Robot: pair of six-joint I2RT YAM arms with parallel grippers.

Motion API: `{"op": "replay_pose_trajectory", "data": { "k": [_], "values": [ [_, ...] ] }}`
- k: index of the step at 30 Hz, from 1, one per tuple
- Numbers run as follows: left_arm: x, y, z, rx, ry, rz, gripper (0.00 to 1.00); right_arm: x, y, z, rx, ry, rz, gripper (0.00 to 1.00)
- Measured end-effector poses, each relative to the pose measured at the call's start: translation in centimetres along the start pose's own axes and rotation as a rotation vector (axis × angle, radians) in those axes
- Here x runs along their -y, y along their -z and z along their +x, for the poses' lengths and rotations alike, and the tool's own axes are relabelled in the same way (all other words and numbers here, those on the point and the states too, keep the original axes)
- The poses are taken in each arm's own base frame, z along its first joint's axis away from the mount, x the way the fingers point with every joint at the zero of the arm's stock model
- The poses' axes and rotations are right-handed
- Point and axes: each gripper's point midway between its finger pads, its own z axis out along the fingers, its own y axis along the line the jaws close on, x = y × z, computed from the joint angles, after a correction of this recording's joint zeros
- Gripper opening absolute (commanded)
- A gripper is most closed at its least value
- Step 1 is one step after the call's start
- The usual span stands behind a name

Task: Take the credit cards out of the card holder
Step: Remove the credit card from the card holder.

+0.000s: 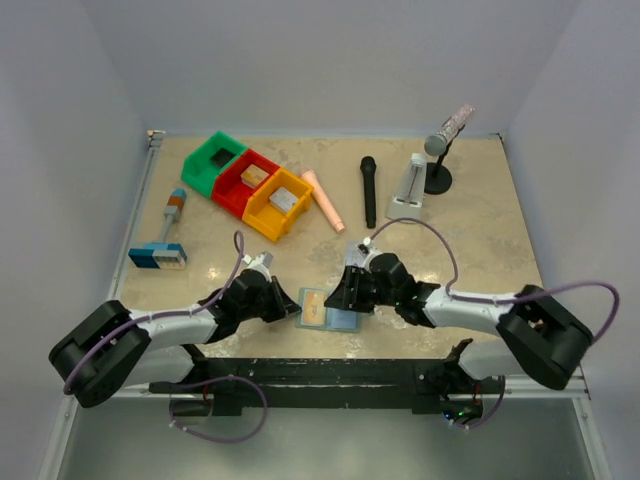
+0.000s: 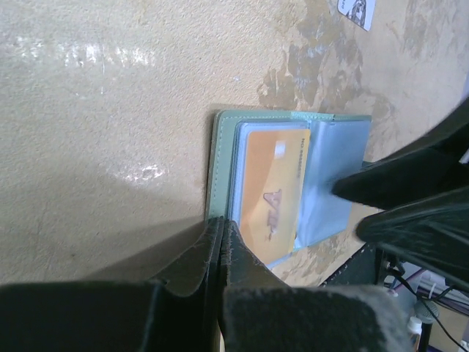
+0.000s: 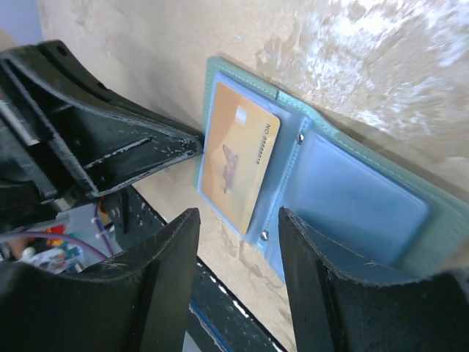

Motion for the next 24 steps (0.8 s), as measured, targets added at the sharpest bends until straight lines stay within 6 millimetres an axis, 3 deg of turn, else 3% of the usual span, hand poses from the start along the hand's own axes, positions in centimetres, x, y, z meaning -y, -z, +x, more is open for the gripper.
{"op": "replay_pose_trajectory", "data": {
  "k": [4, 9, 15, 24],
  "values": [
    [-0.2, 0.3, 0.0, 0.010, 0.006, -0.005, 0.00, -1.7, 2.7, -2.0, 0.090, 0.074, 0.003, 0.52],
    [-0.3, 0.4, 0.0, 0.015, 0.012, -0.008, 0.00, -3.7, 3.8, -2.8, 0.108, 0.121, -0.034, 0.52],
    [-0.3, 0.3, 0.0, 0.019, 0.026, -0.009, 0.00, -3.9, 1.7, -0.2, -0.013, 0.129, -0.040, 0.52],
    [-0.3, 0.3, 0.0, 0.019, 0.025, -0.008, 0.00, -1.2, -1.7, 2.1, -0.117, 0.042, 0.007, 0.58]
  ]
}}
